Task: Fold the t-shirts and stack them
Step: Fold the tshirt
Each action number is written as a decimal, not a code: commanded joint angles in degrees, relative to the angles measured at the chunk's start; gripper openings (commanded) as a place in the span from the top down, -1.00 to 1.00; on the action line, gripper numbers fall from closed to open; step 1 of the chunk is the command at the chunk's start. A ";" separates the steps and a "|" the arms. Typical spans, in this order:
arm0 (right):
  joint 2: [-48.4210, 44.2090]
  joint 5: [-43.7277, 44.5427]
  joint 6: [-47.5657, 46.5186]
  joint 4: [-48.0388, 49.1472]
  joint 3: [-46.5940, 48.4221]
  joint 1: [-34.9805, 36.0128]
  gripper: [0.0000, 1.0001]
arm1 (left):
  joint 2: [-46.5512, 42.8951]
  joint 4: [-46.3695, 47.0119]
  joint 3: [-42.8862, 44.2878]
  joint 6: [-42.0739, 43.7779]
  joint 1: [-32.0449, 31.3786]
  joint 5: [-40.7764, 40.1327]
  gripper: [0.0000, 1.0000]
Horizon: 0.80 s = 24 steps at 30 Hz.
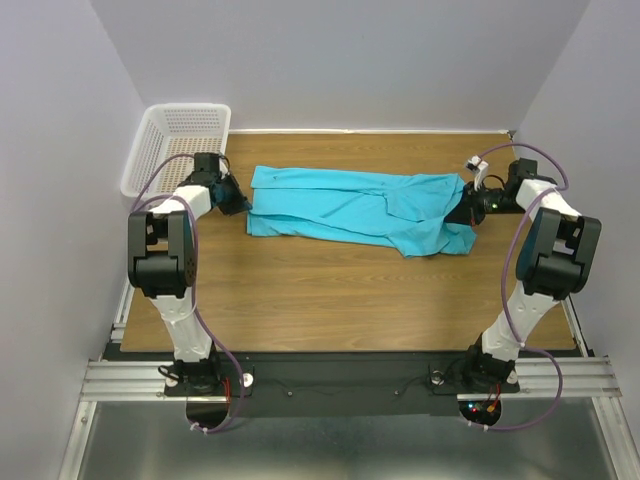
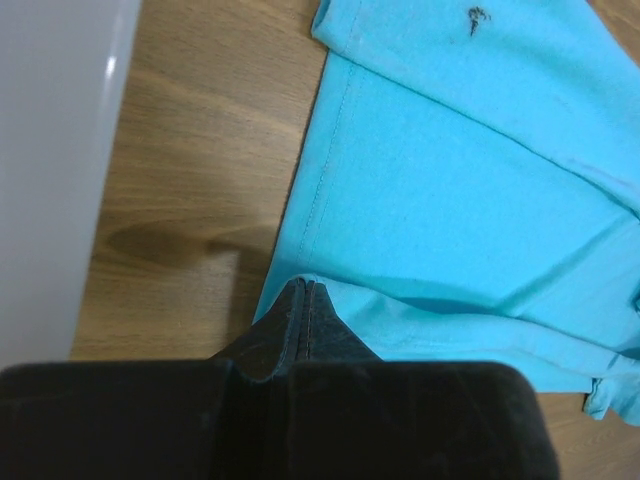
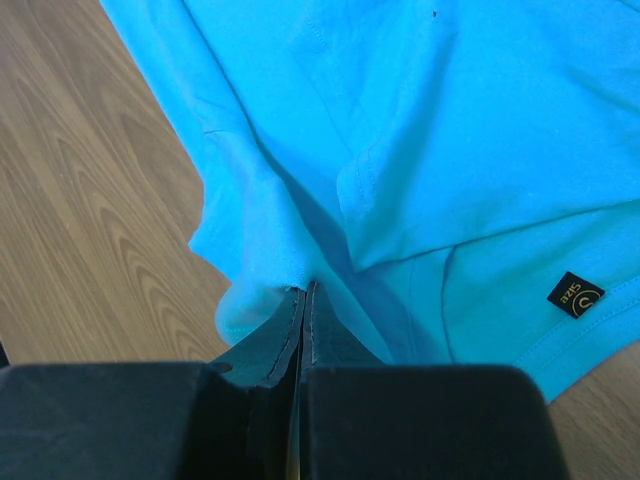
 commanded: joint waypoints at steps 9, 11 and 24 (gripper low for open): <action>1.42 -0.76 1.19 1.46 2.63 -0.54 0.99 | 1.24 -2.12 5.49 3.03 -1.29 -1.56 1.00; 1.51 -0.58 1.19 1.55 2.63 -0.54 0.99 | 1.68 -2.38 5.93 3.30 -1.37 -1.48 1.00; 1.42 -1.02 1.28 1.64 2.27 -1.33 0.99 | 3.36 -3.26 7.42 4.26 -1.38 -2.27 0.87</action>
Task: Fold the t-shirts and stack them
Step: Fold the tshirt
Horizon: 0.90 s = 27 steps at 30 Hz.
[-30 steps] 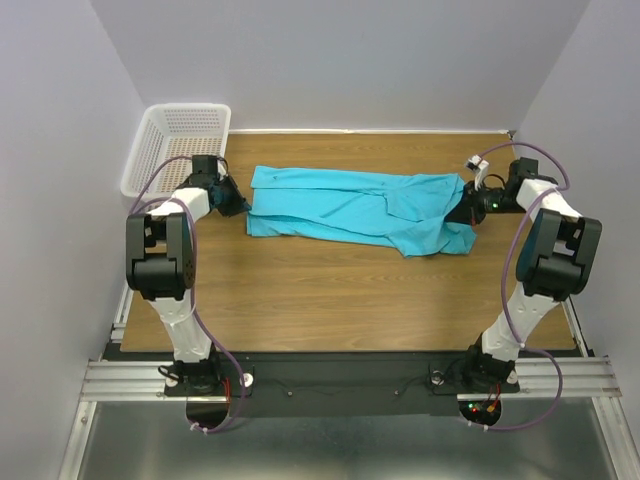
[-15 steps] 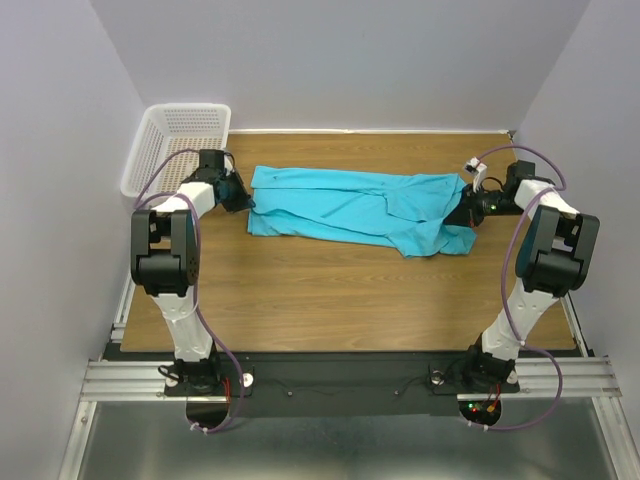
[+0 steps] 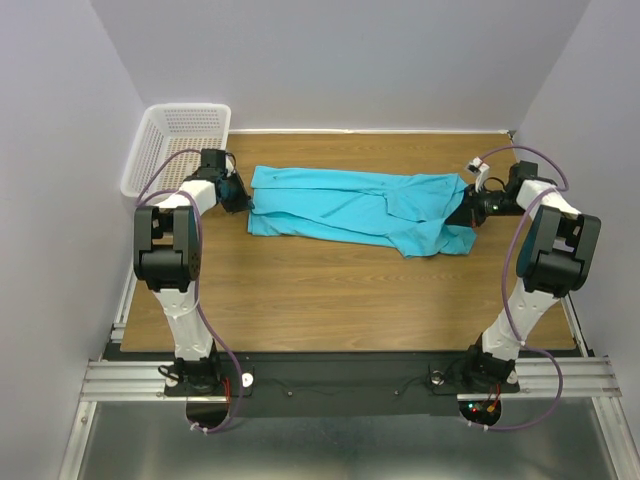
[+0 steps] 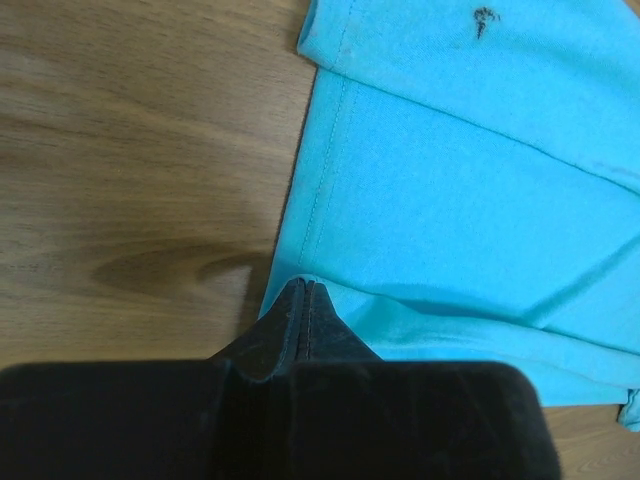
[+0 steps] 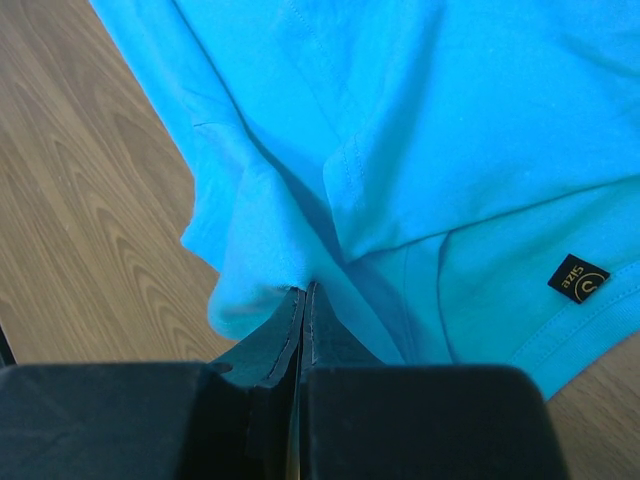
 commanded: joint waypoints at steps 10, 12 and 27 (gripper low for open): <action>0.05 -1.22 1.15 2.01 1.70 -0.68 0.97 | -4.51 1.89 2.86 2.15 -0.11 3.26 0.32; 0.22 -0.87 1.77 2.36 1.62 -0.68 0.97 | -5.83 2.06 3.21 2.24 -0.11 3.96 0.30; 0.49 6.06 17.32 13.52 0.65 -0.68 0.96 | -19.34 5.84 -2.23 4.78 -0.11 3.35 0.10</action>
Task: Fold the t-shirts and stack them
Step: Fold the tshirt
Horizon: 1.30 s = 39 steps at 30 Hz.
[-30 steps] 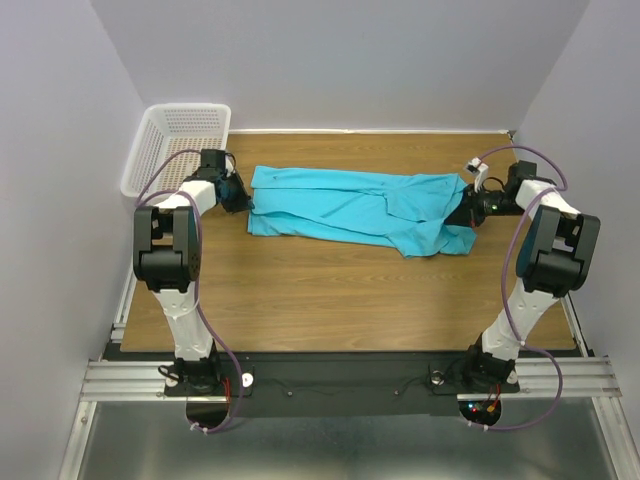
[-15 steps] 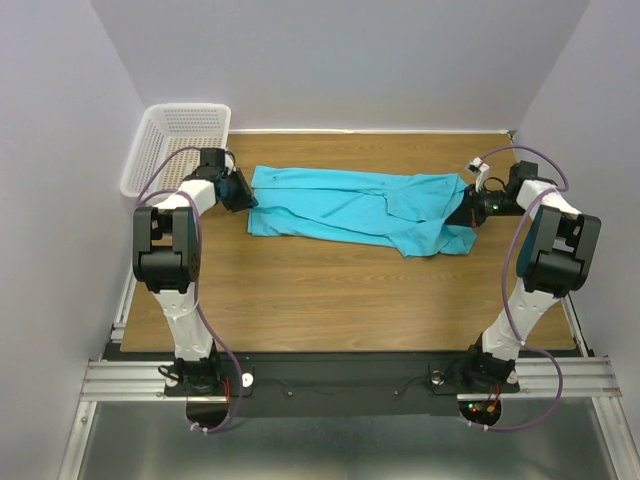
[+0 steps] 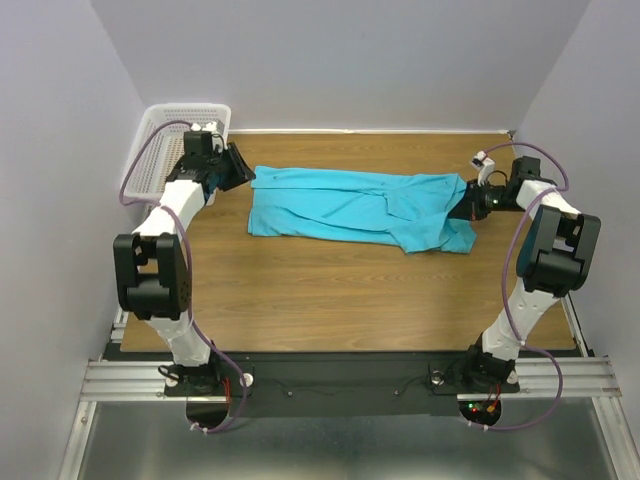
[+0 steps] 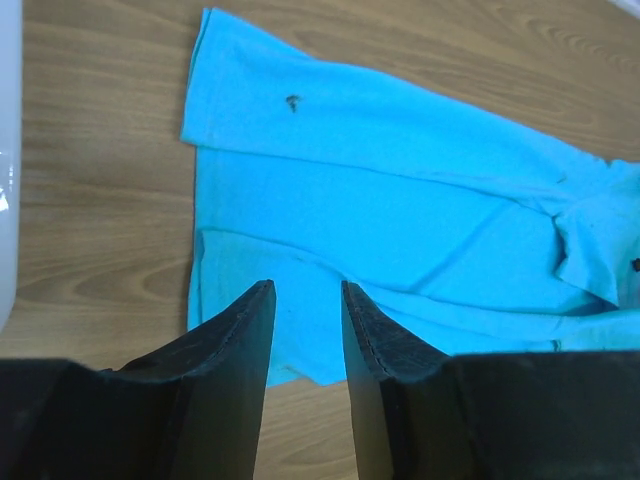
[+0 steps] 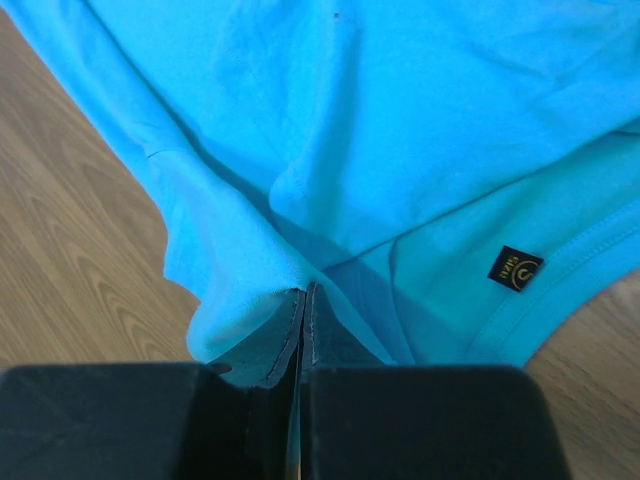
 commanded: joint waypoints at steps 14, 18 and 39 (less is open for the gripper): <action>-2.96 13.67 15.87 10.53 2.31 -0.41 0.31 | -30.87 12.41 -20.05 1.90 0.77 -4.63 -0.26; -7.79 9.22 11.67 9.75 1.44 -0.41 0.26 | -34.30 11.35 -23.74 2.16 1.21 -2.70 -0.27; -14.22 13.40 0.92 0.59 -13.77 7.84 0.11 | -43.89 16.01 -39.75 -3.73 2.70 1.87 -0.27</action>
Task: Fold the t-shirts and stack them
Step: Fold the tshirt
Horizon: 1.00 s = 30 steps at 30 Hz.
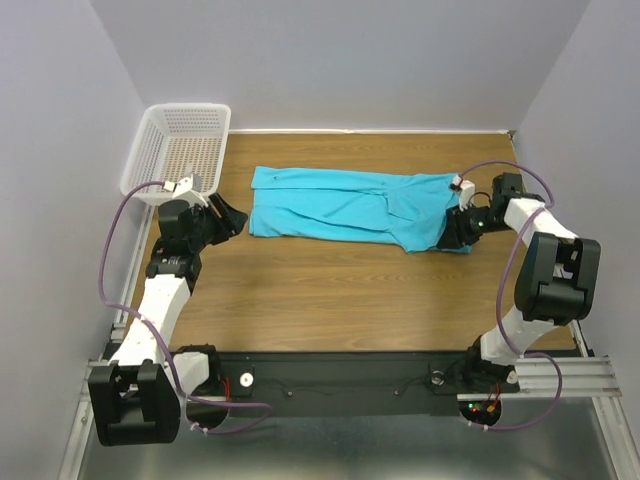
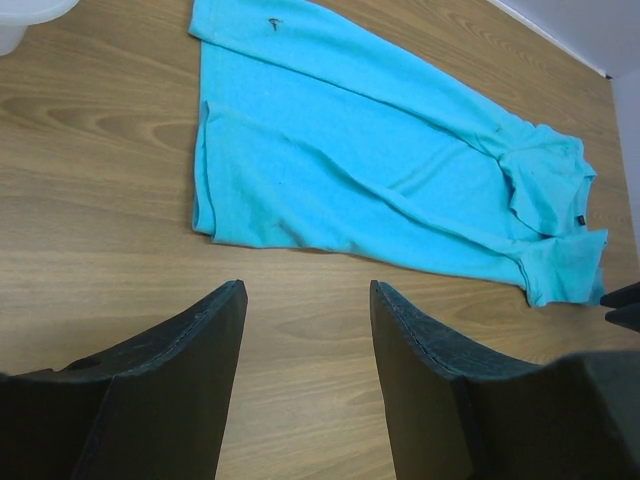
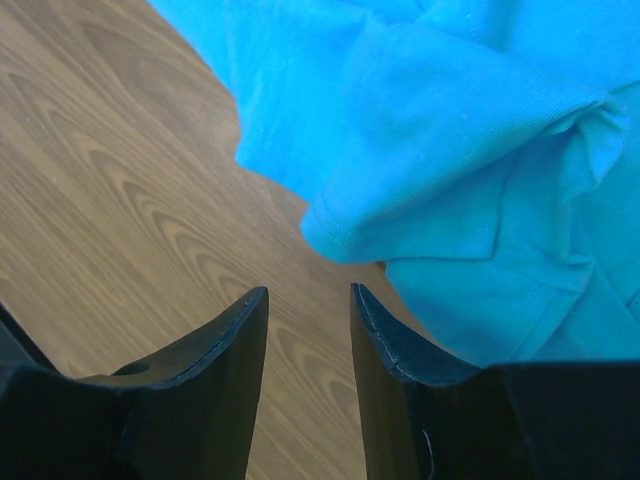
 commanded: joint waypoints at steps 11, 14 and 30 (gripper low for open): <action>3.31 6.72 9.50 9.84 1.98 4.14 0.13 | -2.32 4.08 -1.90 -0.82 0.30 1.53 -0.26; 3.49 7.69 10.47 10.81 2.24 4.41 0.24 | -2.67 4.16 -2.16 -1.09 0.30 1.44 -0.27; 4.35 2.77 18.46 9.93 11.55 5.20 0.99 | -2.15 4.08 -1.46 -1.08 0.56 1.79 -0.26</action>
